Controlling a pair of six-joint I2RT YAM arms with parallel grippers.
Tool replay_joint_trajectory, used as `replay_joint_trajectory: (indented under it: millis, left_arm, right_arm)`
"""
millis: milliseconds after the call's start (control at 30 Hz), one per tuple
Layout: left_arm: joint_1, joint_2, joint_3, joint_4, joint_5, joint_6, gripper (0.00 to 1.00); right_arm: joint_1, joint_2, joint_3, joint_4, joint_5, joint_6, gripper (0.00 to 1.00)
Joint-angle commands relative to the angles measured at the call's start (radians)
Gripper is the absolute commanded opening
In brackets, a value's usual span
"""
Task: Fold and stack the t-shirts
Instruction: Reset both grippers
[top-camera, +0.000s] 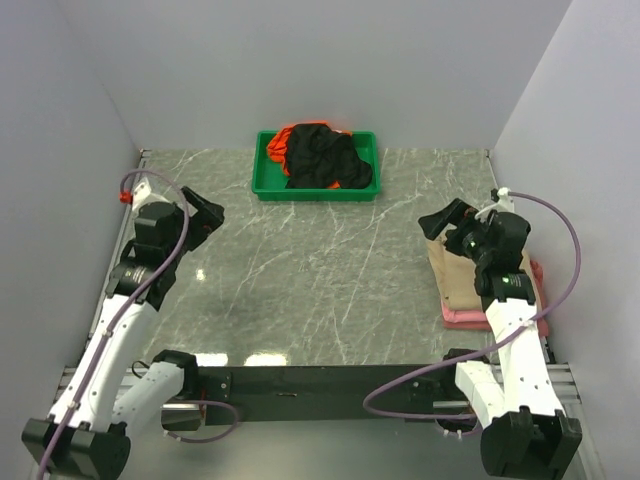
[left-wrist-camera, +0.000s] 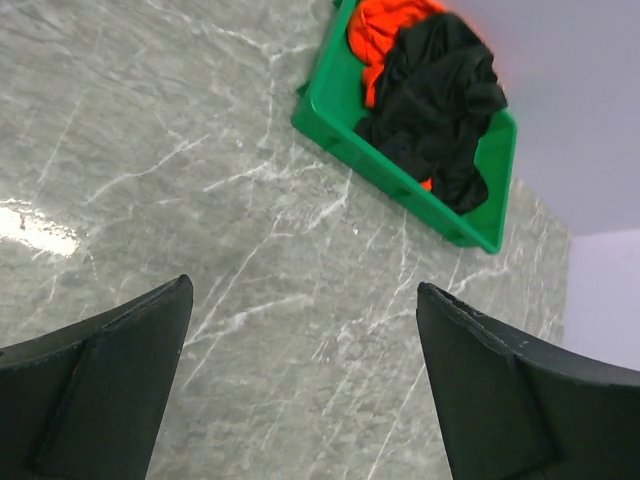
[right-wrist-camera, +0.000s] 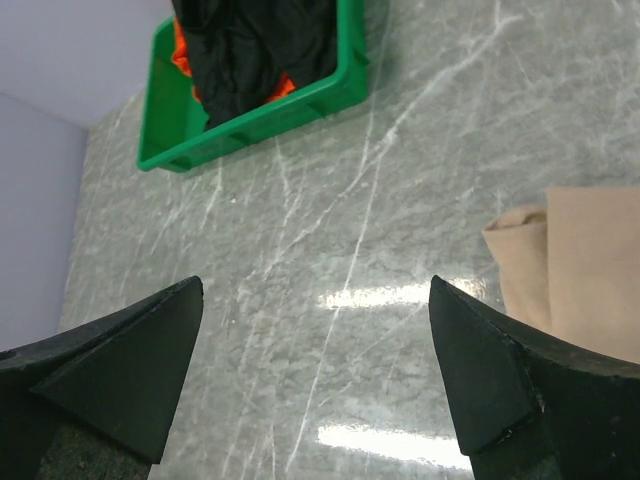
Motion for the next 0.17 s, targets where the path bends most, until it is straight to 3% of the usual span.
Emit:
replay_joint_trajectory:
  millis: [0, 133]
  left_arm:
    - [0.003, 0.048, 0.075, -0.004, 0.072, 0.052, 0.99]
    - [0.003, 0.059, 0.095, 0.019, 0.098, 0.075, 0.99]
  right_arm:
    - [0.001, -0.035, -0.003, 0.063, -0.049, -0.029, 1.00]
    - [0.001, -0.020, 0.014, 0.043, -0.092, -0.049, 1.00]
